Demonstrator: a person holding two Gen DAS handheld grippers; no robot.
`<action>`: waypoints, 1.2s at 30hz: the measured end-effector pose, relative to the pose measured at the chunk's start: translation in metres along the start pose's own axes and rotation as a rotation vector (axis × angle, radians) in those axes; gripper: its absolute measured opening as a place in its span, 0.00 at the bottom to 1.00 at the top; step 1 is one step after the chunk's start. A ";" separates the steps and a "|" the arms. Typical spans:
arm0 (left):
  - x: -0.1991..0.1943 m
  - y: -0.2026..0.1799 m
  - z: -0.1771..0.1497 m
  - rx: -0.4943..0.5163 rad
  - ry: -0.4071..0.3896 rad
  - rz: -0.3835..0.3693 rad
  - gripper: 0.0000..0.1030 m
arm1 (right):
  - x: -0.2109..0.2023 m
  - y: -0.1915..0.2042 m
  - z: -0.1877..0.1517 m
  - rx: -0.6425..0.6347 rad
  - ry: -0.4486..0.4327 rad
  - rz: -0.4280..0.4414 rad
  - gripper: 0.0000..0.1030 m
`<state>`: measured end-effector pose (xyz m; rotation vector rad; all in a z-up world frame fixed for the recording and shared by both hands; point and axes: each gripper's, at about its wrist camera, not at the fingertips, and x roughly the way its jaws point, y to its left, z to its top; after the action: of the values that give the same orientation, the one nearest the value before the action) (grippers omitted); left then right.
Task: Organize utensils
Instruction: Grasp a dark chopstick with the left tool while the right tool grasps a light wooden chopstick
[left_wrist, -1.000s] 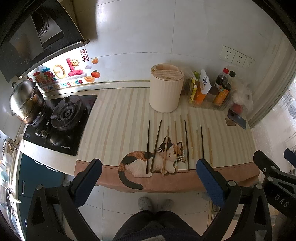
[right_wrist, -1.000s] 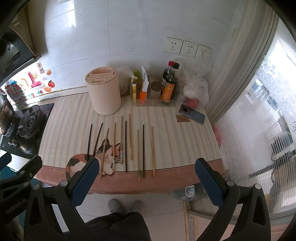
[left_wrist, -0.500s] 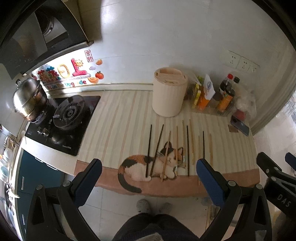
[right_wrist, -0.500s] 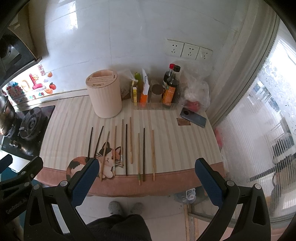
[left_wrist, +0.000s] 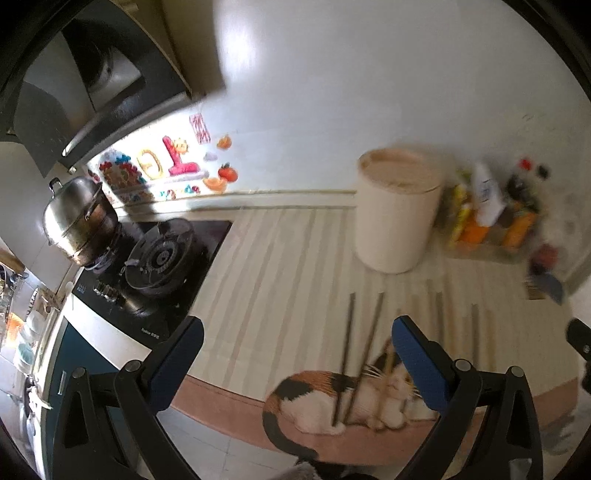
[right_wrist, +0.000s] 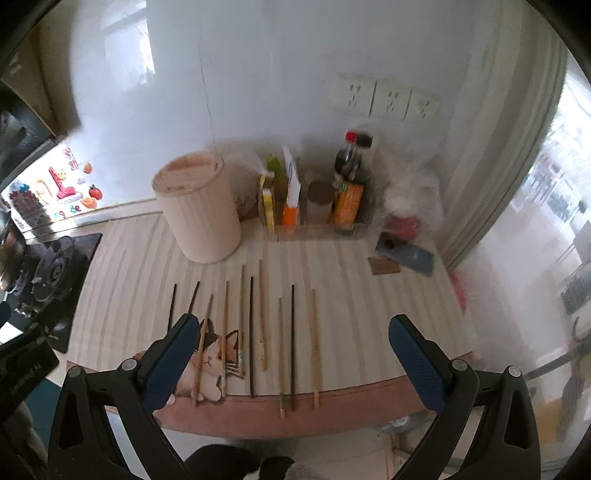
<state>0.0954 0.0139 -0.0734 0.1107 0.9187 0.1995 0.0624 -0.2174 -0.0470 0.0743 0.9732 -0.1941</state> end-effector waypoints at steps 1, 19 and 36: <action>0.014 0.001 0.001 0.004 0.020 0.007 1.00 | 0.017 0.002 0.001 0.006 0.028 -0.002 0.91; 0.249 -0.055 -0.048 0.089 0.601 -0.230 0.44 | 0.276 0.036 -0.013 0.052 0.477 0.087 0.48; 0.244 -0.039 -0.057 0.132 0.553 -0.247 0.04 | 0.342 0.076 -0.036 -0.069 0.561 0.006 0.08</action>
<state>0.1987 0.0293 -0.3045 0.0631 1.4855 -0.0675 0.2351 -0.1820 -0.3523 0.0701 1.5372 -0.1355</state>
